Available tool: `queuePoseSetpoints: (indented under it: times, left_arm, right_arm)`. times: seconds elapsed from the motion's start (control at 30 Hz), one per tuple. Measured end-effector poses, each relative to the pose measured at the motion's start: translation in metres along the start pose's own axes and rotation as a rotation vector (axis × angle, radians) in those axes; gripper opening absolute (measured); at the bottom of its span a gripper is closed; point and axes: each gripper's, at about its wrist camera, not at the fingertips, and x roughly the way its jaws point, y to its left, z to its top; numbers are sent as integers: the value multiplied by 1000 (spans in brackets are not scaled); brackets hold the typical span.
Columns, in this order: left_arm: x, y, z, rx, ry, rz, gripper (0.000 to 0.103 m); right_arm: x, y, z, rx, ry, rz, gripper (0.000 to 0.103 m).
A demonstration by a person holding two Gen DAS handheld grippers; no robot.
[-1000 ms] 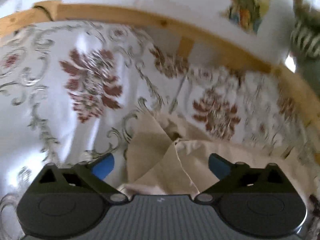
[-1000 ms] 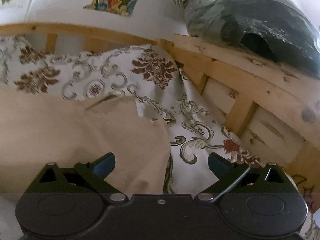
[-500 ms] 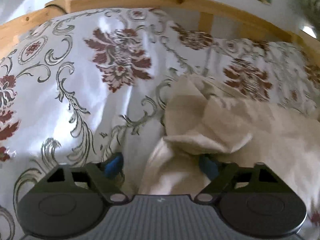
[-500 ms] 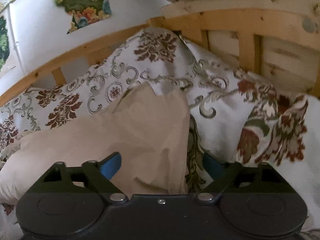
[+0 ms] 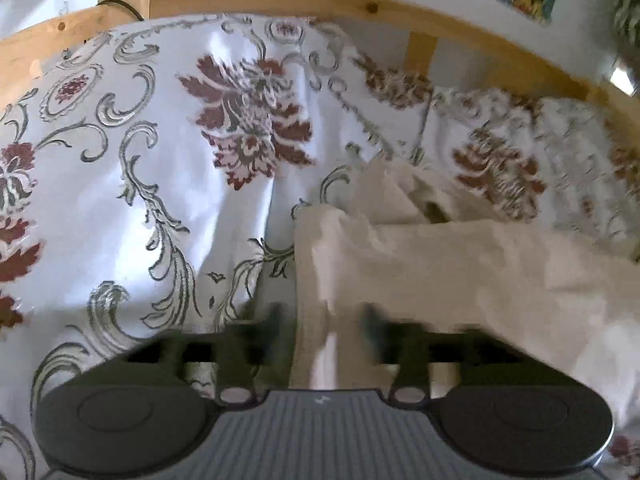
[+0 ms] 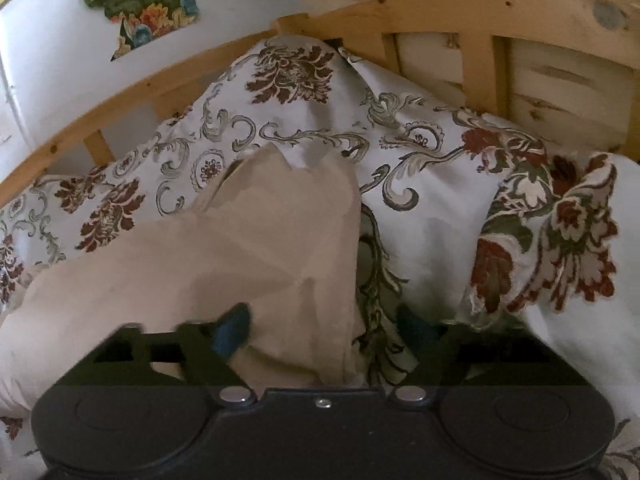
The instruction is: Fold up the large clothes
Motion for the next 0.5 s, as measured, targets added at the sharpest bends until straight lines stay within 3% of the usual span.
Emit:
queuePoseSetpoints:
  times: [0.03,0.1,0.23,0.3,0.37,0.47,0.5]
  left_arm:
    - [-8,1,-3,-3,-27,-4,93]
    - [-24,4,-13,7,-71,-33,94]
    - [-36,10,-34,2,-14,-74,89]
    - [-32,12,-45,-19,32,-62,74]
    - [-26,12,-53,-45,66,-53,38]
    - [-27,-5,-53,25,19,25,12]
    - [-30,-15,-52,78,-5,61,11]
  right_arm:
    - [-2,1,0,-2,-4,15,95]
    - [-5,3,0,-10,-1,38,101]
    - [0,2,-2,16,50,47,101]
    - [5,-3,-4,56,89,38,100]
    - [5,-6,-5,77,86,18,91]
    - [4,-6,-7,73,71,21,59]
    - [4,-3,-8,64,71,23,47]
